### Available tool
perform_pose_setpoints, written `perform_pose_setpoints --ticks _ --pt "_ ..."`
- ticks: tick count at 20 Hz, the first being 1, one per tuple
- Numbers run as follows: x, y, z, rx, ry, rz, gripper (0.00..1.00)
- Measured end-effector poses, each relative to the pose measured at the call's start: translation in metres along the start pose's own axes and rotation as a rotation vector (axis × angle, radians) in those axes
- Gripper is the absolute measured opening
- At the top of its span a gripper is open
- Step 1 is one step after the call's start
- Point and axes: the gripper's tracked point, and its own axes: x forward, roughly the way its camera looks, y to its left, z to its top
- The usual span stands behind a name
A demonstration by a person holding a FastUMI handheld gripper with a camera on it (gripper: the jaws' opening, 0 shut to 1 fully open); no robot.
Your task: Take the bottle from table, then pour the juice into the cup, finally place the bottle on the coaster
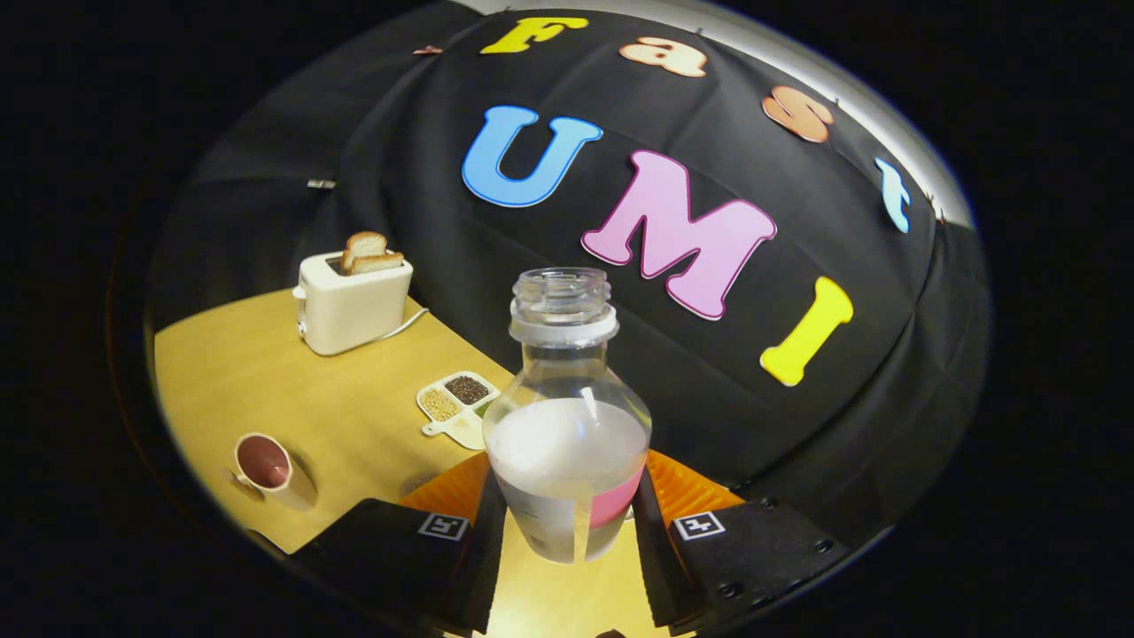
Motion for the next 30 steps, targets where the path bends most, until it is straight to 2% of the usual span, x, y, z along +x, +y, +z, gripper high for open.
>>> perform_pose_setpoints --ticks 3,5,9,19,24,30 --pt "0.009 0.017 0.001 0.126 -0.054 0.082 0.68" --pt "0.016 0.015 0.005 0.171 -0.105 0.071 0.68" --pt "0.033 0.042 -0.001 0.241 -0.193 0.117 0.68" --pt "0.1 0.089 -0.061 0.31 -0.142 0.145 0.7" --pt "0.118 0.098 -0.093 0.391 -0.073 0.151 0.7" --pt "0.121 0.104 -0.107 0.386 -0.057 0.148 0.73"
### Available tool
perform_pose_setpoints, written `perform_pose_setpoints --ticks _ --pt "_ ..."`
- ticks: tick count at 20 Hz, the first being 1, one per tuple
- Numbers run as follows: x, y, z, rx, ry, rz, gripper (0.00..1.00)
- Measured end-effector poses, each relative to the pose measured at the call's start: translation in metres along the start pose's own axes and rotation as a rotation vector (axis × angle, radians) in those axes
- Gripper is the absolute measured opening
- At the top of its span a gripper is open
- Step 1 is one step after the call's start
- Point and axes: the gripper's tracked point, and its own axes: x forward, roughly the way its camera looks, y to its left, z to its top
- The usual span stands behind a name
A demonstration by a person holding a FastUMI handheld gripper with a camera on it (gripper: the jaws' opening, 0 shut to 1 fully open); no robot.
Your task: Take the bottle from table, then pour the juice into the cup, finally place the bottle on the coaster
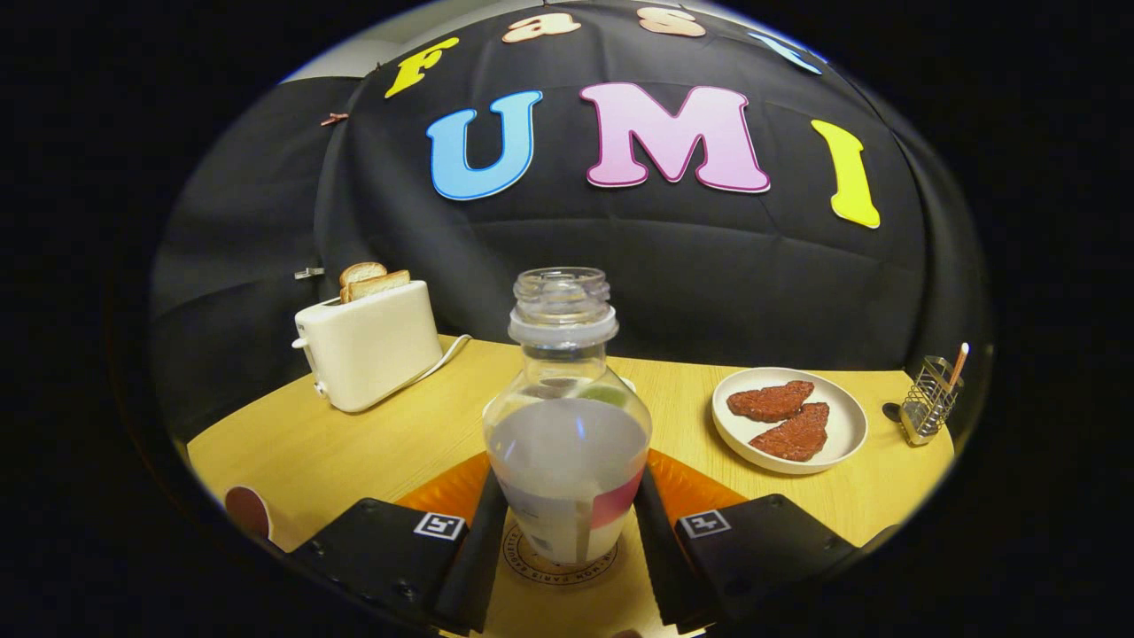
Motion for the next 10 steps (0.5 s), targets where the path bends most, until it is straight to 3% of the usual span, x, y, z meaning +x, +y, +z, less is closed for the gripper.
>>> perform_pose_setpoints --ticks 8,10 --pt "-0.0048 -0.0006 -0.0014 -0.007 0.018 -0.014 0.77" --pt "-0.009 -0.0021 -0.0007 -0.006 0.029 -0.022 0.89"
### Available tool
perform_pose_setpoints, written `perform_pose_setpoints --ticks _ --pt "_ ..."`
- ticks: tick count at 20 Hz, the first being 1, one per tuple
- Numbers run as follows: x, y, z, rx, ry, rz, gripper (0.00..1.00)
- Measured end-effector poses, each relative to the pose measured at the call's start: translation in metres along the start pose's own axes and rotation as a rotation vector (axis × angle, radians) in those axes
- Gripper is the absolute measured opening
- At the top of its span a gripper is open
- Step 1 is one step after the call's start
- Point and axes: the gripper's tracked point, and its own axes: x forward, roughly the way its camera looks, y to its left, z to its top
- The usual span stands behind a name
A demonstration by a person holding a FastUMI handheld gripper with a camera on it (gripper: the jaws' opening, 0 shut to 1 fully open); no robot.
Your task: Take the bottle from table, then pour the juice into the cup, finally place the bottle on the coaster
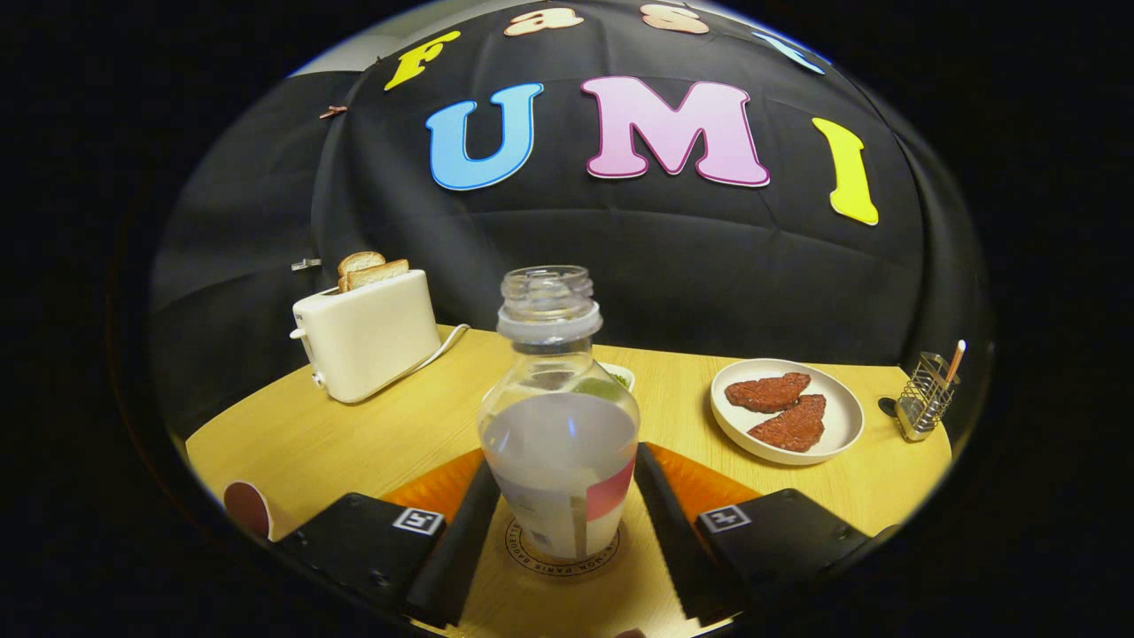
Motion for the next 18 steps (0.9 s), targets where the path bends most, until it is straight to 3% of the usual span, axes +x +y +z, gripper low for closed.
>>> perform_pose_setpoints --ticks 2,5,18 --pt "-0.005 0.002 0.0 -0.004 0.01 0.001 0.99" --pt "-0.018 -0.006 -0.007 -0.027 0.062 -0.053 0.99" --pt "-0.139 0.03 0.007 -0.018 0.137 -0.128 0.99"
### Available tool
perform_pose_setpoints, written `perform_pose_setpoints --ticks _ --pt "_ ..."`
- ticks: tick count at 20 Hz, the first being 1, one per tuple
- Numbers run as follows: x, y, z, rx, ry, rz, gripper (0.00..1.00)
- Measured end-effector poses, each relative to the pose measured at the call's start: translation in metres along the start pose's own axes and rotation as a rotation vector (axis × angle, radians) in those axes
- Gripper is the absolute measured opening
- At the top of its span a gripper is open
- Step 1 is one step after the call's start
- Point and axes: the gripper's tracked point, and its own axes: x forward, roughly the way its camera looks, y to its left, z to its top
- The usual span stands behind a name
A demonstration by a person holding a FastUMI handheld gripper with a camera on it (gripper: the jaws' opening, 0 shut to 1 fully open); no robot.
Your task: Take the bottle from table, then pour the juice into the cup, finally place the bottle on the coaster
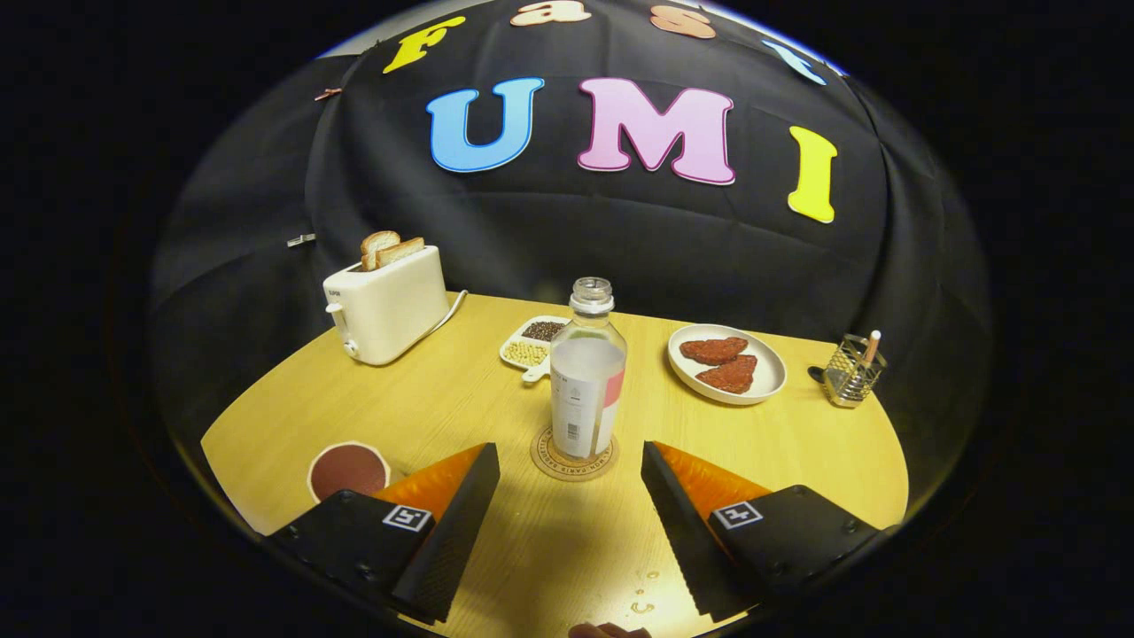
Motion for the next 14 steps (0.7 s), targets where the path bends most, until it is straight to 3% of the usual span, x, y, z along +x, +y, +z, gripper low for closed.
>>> perform_pose_setpoints --ticks 5,14 --pt "-0.052 -0.002 0.017 0.081 -0.023 -0.035 0.98" --pt "-0.13 -0.019 0.055 0.098 -0.146 -0.117 0.98"
